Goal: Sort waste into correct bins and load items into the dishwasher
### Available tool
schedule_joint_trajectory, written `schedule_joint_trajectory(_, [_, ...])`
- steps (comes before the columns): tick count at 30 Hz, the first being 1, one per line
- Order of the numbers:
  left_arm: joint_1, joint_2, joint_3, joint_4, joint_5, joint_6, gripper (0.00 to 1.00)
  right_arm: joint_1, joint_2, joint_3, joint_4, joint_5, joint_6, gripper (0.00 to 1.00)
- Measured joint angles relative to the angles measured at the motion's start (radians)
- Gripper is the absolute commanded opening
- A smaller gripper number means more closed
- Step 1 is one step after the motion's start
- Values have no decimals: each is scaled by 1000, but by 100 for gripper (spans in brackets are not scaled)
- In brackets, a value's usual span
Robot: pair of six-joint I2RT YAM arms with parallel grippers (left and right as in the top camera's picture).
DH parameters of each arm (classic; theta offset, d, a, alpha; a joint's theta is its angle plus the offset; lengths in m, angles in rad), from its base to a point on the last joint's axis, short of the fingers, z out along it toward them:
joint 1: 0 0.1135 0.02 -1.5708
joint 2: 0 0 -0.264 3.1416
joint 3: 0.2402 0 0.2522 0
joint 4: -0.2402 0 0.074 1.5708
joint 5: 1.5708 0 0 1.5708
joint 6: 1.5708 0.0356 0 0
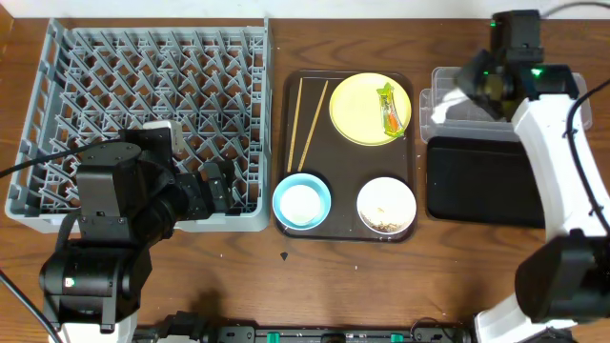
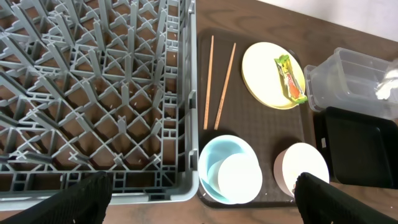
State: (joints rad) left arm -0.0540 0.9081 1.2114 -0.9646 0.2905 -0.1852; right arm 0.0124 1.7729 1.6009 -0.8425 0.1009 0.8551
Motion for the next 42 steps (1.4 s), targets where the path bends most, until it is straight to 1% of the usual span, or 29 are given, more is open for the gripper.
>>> schedule_joint_trajectory(1, [0,0,0,0,0,0,95,-18,16,-6,2,5,27,2])
schedule_joint_trajectory(3, [0,0,0,0,0,0,95,-47,48,-15,9,8,67,16])
schedule_joint_trajectory(4, [0,0,0,0,0,0,95,-58,68,-18,19,10,87,25])
schedule_joint_trajectory(5, [0,0,0,0,0,0,95,-65,84,-19,28,12,101,28])
schedule_joint_trajectory(6, [0,0,0,0,0,0,95,-71,100,-20,36,13,110,34])
schedule_joint_trajectory(8, [0,0,0,0,0,0,95,-76,122,-22,58,9,121,60])
schedule_joint_trajectory(10, [0,0,0,0,0,0,95,-77,135,-26,100,-9,89,66])
schedule_joint_trajectory(12, [0,0,0,1,0,0,95,-76,135,-26,119,-31,47,66])
schedule_joint_trajectory(15, [0,0,0,0,0,0,95,-72,116,-25,161,-101,-60,64])
schedule_joint_trajectory(18, [0,0,0,0,0,0,95,-45,74,-25,204,-208,-224,62])
schedule_joint_trajectory(20, [0,0,0,0,0,0,95,11,30,-23,195,-268,-345,62])
schedule_joint_trajectory(23, [0,0,0,0,0,0,95,140,-12,-7,150,-286,-480,56])
schedule_joint_trajectory(25, [0,0,0,0,0,0,95,220,-11,-3,135,-256,-527,56])
schedule_joint_trajectory(27, [0,0,0,0,0,0,95,291,13,-3,130,-196,-558,58])
schedule_joint_trajectory(29, [0,0,0,0,0,0,95,347,64,-3,153,-102,-584,59])
schedule_joint_trajectory(30, [0,0,0,0,0,0,95,364,99,-3,172,-47,-592,61])
schedule_joint_trajectory(31, [0,0,0,0,0,0,95,373,133,-3,192,0,-598,64])
schedule_joint_trajectory(33, [0,0,0,0,0,0,95,383,206,-3,241,93,-610,67])
schedule_joint_trajectory(36, [0,0,0,0,0,0,95,378,298,-4,288,177,-616,67])
schedule_joint_trajectory(39, [0,0,0,0,0,0,95,365,372,-6,322,204,-623,66])
schedule_joint_trajectory(40, [0,0,0,0,0,0,95,359,388,-6,328,204,-626,66])
schedule_joint_trajectory(41, [0,0,0,0,0,0,95,356,402,-6,331,206,-628,53])
schedule_joint_trajectory(42, [0,0,0,0,0,0,95,352,415,-6,332,207,-629,44])
